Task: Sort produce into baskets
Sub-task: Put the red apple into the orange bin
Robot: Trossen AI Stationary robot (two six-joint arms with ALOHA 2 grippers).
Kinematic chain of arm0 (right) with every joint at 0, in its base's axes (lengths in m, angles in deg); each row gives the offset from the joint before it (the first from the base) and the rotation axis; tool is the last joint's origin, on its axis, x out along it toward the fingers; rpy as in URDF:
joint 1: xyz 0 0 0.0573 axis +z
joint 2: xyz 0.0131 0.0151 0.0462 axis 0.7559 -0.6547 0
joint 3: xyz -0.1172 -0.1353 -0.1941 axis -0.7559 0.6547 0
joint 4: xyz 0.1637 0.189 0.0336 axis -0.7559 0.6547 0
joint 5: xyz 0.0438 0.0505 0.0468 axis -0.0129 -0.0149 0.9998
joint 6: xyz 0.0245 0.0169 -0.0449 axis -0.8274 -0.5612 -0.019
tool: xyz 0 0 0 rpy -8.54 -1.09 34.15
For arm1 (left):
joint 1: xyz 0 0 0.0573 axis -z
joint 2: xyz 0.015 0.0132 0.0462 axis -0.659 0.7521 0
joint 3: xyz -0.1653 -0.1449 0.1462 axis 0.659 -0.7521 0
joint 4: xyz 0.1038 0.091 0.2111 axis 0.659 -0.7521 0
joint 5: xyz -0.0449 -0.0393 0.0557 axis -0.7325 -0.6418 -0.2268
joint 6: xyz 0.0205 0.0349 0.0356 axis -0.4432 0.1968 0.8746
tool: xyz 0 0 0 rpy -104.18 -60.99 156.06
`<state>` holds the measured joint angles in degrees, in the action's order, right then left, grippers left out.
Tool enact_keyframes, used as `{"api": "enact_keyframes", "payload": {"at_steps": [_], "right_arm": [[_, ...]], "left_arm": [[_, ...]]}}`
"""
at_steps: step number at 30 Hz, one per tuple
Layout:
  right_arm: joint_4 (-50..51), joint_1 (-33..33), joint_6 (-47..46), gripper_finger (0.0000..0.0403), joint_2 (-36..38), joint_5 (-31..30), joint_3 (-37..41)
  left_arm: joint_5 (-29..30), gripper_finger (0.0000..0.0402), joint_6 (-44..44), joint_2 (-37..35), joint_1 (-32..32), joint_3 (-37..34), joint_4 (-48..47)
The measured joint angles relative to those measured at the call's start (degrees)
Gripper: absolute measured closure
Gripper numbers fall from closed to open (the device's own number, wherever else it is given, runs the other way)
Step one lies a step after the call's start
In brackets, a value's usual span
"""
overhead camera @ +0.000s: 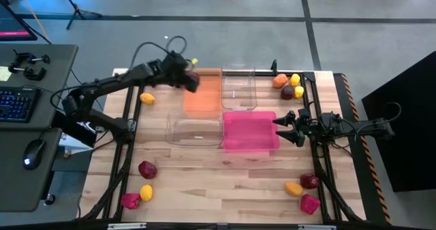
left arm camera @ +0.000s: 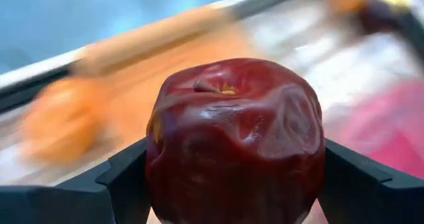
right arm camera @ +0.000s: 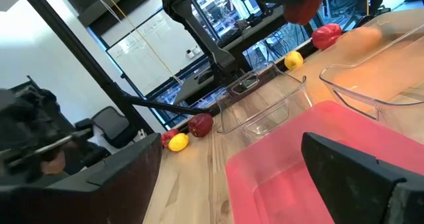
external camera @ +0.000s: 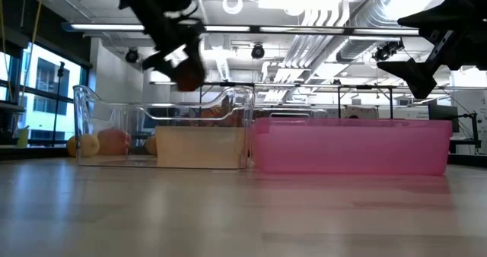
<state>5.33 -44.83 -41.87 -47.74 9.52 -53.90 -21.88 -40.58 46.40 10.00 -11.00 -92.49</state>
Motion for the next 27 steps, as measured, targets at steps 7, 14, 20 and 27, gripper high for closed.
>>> {"api": "enact_keyframes", "payload": {"at_steps": [7, 14, 20, 27], "right_arm": [[0.01, 0.0, 0.0, 0.0052, 0.02, 0.01, -0.01], [0.0, 0.0, 0.0, 0.0052, 0.02, 0.0, -0.02], [0.0, 0.02, 0.0, 0.0052, 0.02, 0.01, -0.01], [0.0, 0.0, 0.0, 0.0052, 0.0, 0.02, -0.02]], "left_arm": [[3.42, 0.0082, 8.92, 0.6, 5.86, 0.11, 9.41], [6.07, 0.0081, 8.74, 2.42, 4.05, -0.33, 7.53], [1.82, 0.0064, 8.54, 8.63, 2.01, -0.35, 6.94], [-3.71, 0.0006, 9.32, 12.66, 0.64, 2.19, 6.59]]}}
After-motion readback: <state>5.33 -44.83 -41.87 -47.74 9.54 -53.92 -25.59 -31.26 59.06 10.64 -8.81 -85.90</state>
